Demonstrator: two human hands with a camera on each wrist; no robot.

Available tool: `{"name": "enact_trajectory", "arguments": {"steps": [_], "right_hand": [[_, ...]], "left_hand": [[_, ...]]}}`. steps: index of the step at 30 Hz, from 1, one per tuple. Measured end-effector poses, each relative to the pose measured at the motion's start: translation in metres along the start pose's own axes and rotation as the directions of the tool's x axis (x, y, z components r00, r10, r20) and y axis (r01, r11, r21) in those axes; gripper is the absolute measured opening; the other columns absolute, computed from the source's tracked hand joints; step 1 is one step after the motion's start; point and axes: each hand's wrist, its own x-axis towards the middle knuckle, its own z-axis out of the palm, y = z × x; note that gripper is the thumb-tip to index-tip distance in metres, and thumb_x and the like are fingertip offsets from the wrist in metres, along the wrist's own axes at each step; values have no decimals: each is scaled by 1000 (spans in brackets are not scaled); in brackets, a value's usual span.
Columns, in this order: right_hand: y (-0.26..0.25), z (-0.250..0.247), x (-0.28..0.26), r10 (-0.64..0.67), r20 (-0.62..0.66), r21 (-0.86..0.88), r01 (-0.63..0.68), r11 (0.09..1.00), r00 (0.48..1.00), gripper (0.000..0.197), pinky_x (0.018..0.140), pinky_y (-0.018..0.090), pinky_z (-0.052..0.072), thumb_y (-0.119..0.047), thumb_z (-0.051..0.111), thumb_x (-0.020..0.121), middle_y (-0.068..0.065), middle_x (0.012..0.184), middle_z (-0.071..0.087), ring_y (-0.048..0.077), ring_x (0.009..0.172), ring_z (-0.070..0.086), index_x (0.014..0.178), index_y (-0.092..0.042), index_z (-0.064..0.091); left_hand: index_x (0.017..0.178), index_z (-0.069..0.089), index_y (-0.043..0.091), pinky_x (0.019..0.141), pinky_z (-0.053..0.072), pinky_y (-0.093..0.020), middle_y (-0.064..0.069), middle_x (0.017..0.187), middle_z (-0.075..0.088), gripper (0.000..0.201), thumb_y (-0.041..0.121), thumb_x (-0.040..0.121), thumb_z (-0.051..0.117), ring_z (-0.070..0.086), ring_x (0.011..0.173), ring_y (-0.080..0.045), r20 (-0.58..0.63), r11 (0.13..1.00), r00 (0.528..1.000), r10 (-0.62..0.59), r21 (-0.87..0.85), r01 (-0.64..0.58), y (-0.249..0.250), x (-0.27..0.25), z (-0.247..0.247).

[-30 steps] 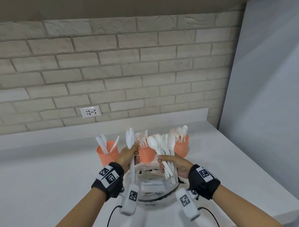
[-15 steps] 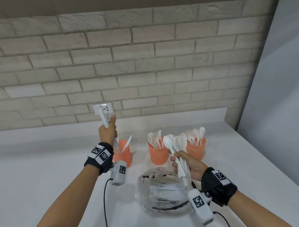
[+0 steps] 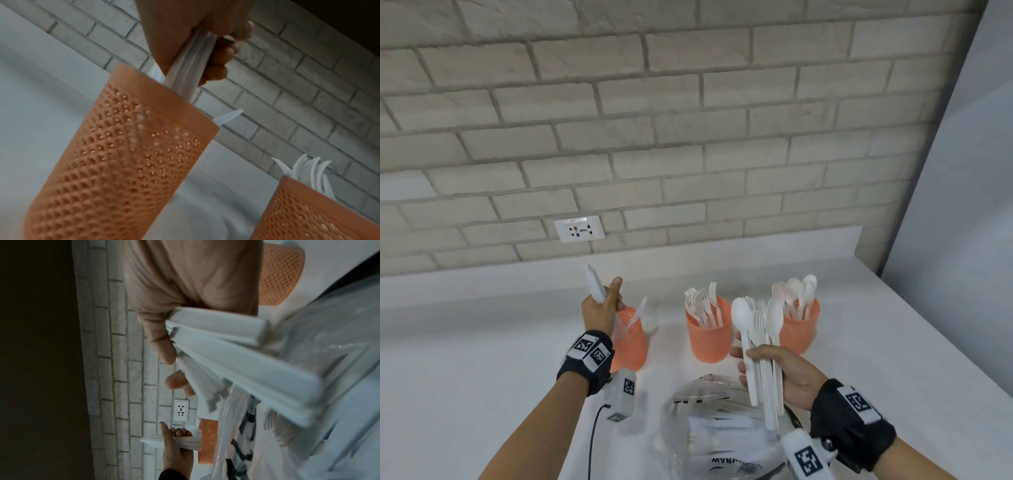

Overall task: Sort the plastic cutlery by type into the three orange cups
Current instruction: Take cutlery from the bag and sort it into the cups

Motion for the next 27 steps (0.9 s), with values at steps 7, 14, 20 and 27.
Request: {"name": "enact_trajectory", "arguments": {"steps": [7,14,20,27], "right_hand": [[-2,5,4,13,-9,-59,-14,998,1000,24,63,29,58,-2,56,79,10,89,69,15,66,67,71,-7,78],[2,4,4,37,-4,-36,-37,999,999,29,66,27,56,-6,53,86,9,82,64,15,63,65,71,-7,78],[2,6,-1,27,3,-33,-27,999,1000,29,64,28,57,-7,53,86,9,75,65,15,62,64,71,-6,77],[3,13,-8,22,74,-3,-22,1000,997,7,58,27,55,-5,54,85,6,67,56,14,55,58,81,-3,59]], "left_hand": [[76,59,23,89,51,-43,-10,89,68,16,24,76,75,66,85,-27,55,993,998,10,118,-16,-14,3,-2],[117,60,6,102,36,-35,-11,129,53,39,32,87,63,48,123,-26,61,927,983,175,325,-185,7,-15,1],[99,67,7,79,47,-11,-8,102,66,14,11,90,58,58,89,-15,126,881,910,394,229,-413,47,-55,15],[69,66,24,61,43,-8,13,70,66,17,17,85,63,57,63,5,553,888,811,189,255,-381,55,-143,52]]}}
